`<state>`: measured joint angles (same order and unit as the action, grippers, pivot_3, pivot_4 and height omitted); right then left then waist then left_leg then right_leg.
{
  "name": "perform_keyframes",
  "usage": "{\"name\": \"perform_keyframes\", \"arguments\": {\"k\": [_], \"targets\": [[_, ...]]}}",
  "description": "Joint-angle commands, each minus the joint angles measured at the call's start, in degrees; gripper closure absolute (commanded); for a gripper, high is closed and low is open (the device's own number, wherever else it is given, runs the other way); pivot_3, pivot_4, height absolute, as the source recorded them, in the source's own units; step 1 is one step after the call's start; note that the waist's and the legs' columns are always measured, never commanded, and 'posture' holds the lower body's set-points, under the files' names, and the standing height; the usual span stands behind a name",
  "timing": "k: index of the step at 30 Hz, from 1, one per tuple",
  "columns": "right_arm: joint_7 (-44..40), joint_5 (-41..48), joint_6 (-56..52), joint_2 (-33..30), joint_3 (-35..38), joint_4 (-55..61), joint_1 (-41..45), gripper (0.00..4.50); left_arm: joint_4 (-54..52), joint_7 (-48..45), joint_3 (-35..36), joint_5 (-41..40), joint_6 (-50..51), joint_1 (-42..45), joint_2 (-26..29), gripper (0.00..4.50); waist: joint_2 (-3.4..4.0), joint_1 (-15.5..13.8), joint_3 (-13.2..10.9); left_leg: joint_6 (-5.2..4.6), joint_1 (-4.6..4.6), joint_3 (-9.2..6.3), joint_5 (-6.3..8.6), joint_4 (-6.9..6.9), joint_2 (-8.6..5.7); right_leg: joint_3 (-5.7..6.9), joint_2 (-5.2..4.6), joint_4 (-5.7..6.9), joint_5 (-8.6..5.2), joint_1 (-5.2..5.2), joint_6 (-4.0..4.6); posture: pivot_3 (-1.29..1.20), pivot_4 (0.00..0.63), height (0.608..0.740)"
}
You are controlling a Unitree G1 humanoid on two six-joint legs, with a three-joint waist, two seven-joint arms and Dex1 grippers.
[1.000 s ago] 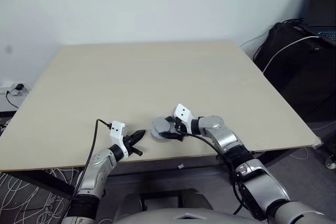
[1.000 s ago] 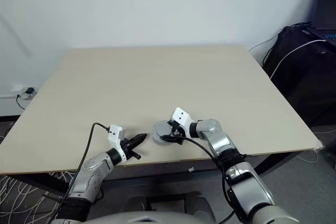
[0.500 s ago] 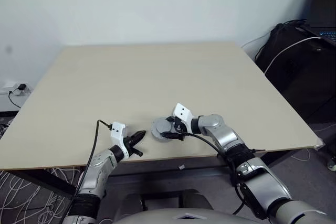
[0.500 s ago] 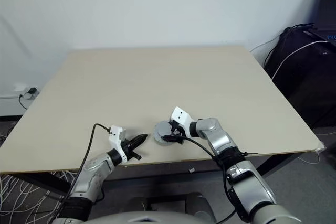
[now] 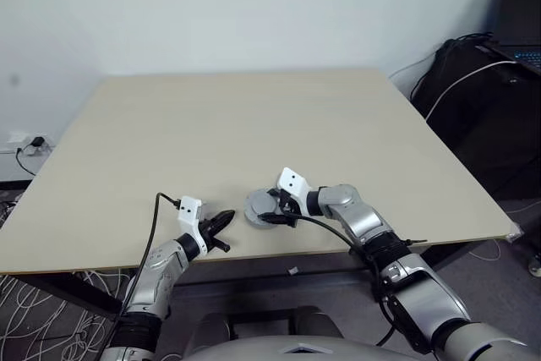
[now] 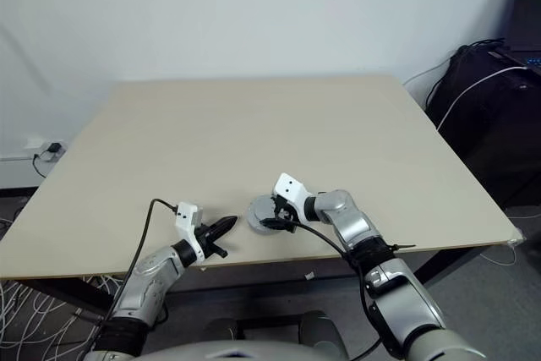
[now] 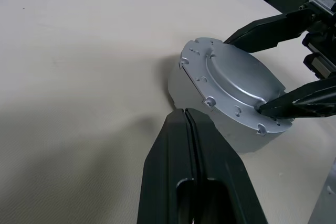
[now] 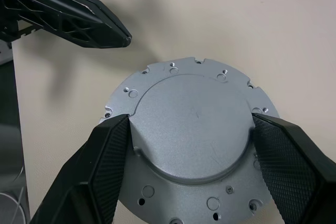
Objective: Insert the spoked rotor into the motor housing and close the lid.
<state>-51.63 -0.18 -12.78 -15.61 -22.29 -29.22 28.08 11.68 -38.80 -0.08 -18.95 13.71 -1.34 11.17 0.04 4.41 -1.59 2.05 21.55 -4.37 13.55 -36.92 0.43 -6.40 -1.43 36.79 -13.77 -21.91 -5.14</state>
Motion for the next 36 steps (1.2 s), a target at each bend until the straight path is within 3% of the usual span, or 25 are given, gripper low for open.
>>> {"name": "perform_keyframes", "arguments": {"k": [1, 10, 19, 36], "targets": [[2.1, -4.6, -4.1, -2.9, -1.6, -3.9, -2.0, 1.16, -2.4, -0.6, -0.3, -0.5, 0.4, 1.4, 0.4, 4.50, 0.01, 0.0, 0.0, 0.00, 0.00, 0.00, 0.00, 0.00, 0.00, 0.00, -0.01, 0.00, 0.00, 0.00, 0.00, 0.00, 0.000, 0.740], [1.6, -4.4, -4.6, -2.9, -1.8, -3.3, -1.9, 1.16, 3.6, -9.1, -4.5, 2.0, -0.8, 10.5, 4.3, 4.50, 0.05, -0.1, 0.0, 0.01, 0.02, -0.07, 0.00, -0.01, -0.05, 0.09, -0.03, -0.04, 0.00, 0.02, 0.00, 0.00, 0.000, 0.740], [1.8, -3.9, -5.3, -2.5, -1.8, -2.1, -2.3, 1.16, 15.3, -13.8, -8.2, 4.8, -2.4, 20.6, 1.9, 4.50, 0.06, 0.0, 0.1, -0.20, 0.03, -0.11, -0.12, 0.05, -0.06, 0.13, -0.02, -0.08, 0.00, 0.06, -0.01, 0.00, 0.000, 0.740], [1.0, -4.2, -5.3, -3.7, -2.5, 0.3, -3.4, 1.16, 20.4, -14.6, -10.6, 9.5, -1.4, 23.8, 0.9, 4.50, 0.06, -0.1, 0.1, -0.26, 0.04, -0.13, -0.15, 0.23, -0.06, 0.14, -0.03, -0.30, -0.01, 0.07, -0.02, 0.00, 0.000, 0.740]]}}
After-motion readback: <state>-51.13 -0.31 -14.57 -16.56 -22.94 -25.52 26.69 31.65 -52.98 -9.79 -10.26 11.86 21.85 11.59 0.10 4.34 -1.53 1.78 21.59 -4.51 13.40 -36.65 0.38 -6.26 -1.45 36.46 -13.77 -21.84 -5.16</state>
